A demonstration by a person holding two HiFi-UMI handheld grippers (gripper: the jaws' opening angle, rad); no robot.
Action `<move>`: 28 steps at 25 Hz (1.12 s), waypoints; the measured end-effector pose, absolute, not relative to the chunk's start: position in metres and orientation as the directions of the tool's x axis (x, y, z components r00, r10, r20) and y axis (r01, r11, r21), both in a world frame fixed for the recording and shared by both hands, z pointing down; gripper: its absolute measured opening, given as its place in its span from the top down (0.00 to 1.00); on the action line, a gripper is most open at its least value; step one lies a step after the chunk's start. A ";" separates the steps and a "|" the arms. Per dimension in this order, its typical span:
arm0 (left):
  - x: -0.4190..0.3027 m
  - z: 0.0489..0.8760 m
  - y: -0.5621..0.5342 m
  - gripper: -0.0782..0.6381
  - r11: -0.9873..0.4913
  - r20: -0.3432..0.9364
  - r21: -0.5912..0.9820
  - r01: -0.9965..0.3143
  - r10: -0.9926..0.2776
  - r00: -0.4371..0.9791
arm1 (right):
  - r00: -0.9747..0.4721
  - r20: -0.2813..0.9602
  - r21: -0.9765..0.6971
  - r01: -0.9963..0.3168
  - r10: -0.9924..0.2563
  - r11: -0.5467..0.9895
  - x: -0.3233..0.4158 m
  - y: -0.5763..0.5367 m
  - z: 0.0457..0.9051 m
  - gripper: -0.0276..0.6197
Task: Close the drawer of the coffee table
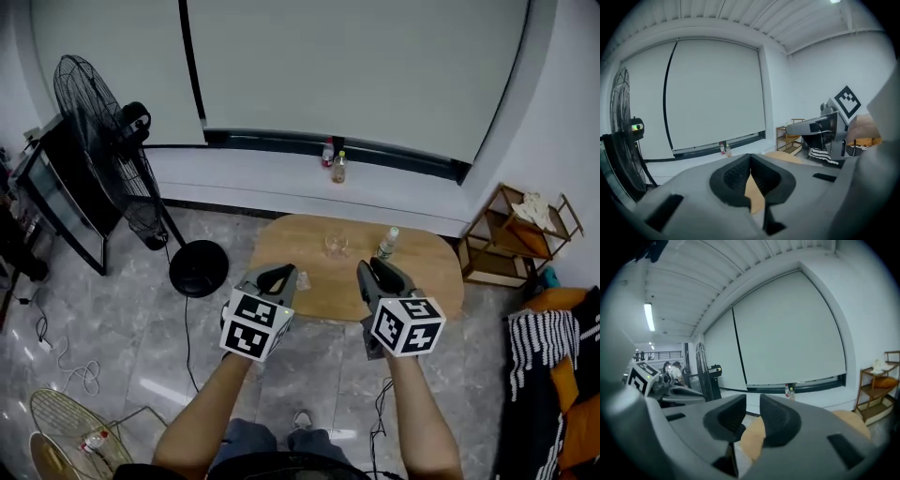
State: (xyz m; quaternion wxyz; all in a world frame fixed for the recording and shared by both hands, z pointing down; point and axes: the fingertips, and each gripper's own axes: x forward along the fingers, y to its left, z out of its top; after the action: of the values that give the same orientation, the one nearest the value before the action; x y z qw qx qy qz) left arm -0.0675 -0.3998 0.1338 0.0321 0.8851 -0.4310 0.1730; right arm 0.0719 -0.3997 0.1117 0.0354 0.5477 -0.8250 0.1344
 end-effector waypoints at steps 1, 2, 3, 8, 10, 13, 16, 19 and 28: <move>-0.069 0.127 -0.398 0.89 -0.627 0.328 -0.095 -0.773 -0.753 0.571 | -0.395 0.204 -0.156 -0.916 -0.896 0.369 0.069 -0.396 0.105 0.83; -0.072 0.122 -0.396 0.89 -0.630 0.323 -0.099 -0.770 -0.753 0.574 | -0.393 0.204 -0.133 -0.919 -0.897 0.372 0.066 -0.392 0.100 0.84; -0.074 0.118 -0.396 0.89 -0.634 0.319 -0.105 -0.766 -0.751 0.578 | -0.390 0.206 -0.112 -0.921 -0.898 0.374 0.063 -0.389 0.097 0.86; -0.092 0.105 -0.398 0.89 -0.653 0.297 -0.135 -0.745 -0.744 0.598 | -0.376 0.229 -0.014 -0.924 -0.898 0.383 0.045 -0.377 0.093 0.95; -0.100 0.103 -0.401 0.89 -0.657 0.292 -0.135 -0.742 -0.742 0.603 | -0.369 0.232 0.014 -0.924 -0.900 0.382 0.038 -0.376 0.090 0.95; -0.112 0.107 -0.398 0.89 -0.670 0.296 -0.131 -0.731 -0.730 0.616 | -0.348 0.226 0.024 -0.932 -0.910 0.362 0.029 -0.373 0.088 0.95; -0.120 0.106 -0.398 0.89 -0.676 0.290 -0.129 -0.725 -0.725 0.624 | -0.334 0.221 0.030 -0.937 -0.916 0.349 0.022 -0.371 0.085 0.95; -0.124 0.101 -0.400 0.89 -0.679 0.282 -0.131 -0.722 -0.724 0.629 | -0.329 0.219 0.041 -0.938 -0.919 0.345 0.015 -0.370 0.082 0.95; -0.130 0.097 -0.398 0.89 -0.684 0.261 -0.117 -0.720 -0.720 0.642 | -0.302 0.213 0.050 -0.946 -0.929 0.320 0.011 -0.366 0.084 0.95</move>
State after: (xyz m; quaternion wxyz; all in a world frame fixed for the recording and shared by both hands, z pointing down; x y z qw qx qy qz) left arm -0.1300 -0.3984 0.0967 -0.0013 0.9062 -0.3973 0.1447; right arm 0.0107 -0.3656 0.0835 0.1018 0.5817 -0.8059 0.0422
